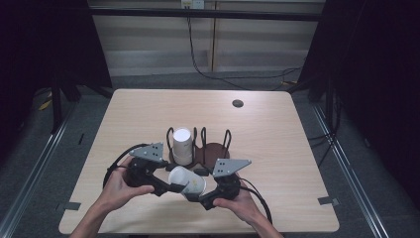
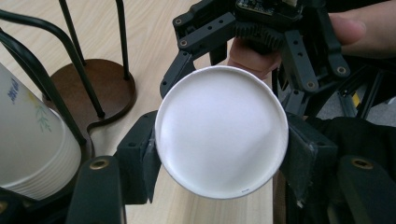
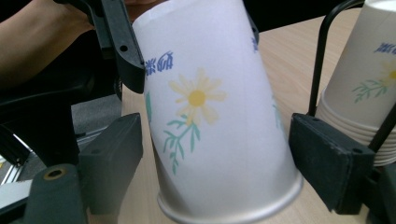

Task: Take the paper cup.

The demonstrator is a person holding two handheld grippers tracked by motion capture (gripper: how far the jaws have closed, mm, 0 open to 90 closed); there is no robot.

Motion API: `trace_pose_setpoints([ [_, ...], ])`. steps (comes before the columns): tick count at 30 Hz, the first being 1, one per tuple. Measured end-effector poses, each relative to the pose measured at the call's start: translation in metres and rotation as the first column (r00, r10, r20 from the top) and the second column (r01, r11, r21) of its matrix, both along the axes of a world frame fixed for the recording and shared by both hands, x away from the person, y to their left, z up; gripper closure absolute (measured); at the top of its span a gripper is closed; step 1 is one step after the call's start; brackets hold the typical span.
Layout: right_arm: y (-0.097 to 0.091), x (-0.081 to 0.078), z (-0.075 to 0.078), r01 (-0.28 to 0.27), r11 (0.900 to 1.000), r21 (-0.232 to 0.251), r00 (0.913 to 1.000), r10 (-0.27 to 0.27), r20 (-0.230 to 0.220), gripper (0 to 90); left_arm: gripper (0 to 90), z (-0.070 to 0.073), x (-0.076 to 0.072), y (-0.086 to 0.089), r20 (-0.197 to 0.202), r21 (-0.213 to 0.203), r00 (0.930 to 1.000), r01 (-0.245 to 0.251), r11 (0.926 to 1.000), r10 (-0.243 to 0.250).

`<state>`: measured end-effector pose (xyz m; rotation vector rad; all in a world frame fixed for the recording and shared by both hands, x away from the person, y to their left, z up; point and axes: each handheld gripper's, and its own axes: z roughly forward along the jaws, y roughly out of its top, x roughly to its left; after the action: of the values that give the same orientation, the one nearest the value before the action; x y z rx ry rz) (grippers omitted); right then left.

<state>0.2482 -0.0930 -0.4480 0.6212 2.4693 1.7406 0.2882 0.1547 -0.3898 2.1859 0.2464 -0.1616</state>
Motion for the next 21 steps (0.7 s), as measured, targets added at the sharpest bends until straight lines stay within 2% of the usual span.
trace_pose_setpoints([
  [5,0.0040,-0.0005,-0.0023,-0.003,0.9999,-0.010,1.0000,0.003,0.003,21.2,37.0,0.0010,0.0003,-0.0016,-0.004,-0.006,1.0000,0.005,1.0000,-0.005],
  [9,0.0030,-0.0005,-0.0020,-0.007,0.9999,-0.007,1.0000,0.007,0.004,24.8,36.9,-0.0007,0.0029,0.0030,-0.028,-0.021,0.9996,0.005,0.9998,-0.005],
  [13,0.0037,-0.0016,-0.0027,-0.019,0.9995,-0.025,0.9998,0.019,0.011,27.6,36.2,-0.0021,0.0045,0.0046,-0.057,-0.041,0.9984,-0.001,0.9991,-0.001],
  [20,0.0029,-0.0022,-0.0007,-0.021,0.9996,-0.020,0.9996,0.022,0.016,29.6,34.5,-0.0010,0.0043,0.0046,-0.051,-0.061,0.9986,-0.016,0.9980,0.013],
  [21,0.0027,-0.0023,-0.0004,-0.020,0.9996,-0.020,0.9997,0.021,0.015,29.7,32.1,-0.0012,0.0042,0.0043,-0.050,-0.061,0.9985,-0.023,0.9979,0.020],
])
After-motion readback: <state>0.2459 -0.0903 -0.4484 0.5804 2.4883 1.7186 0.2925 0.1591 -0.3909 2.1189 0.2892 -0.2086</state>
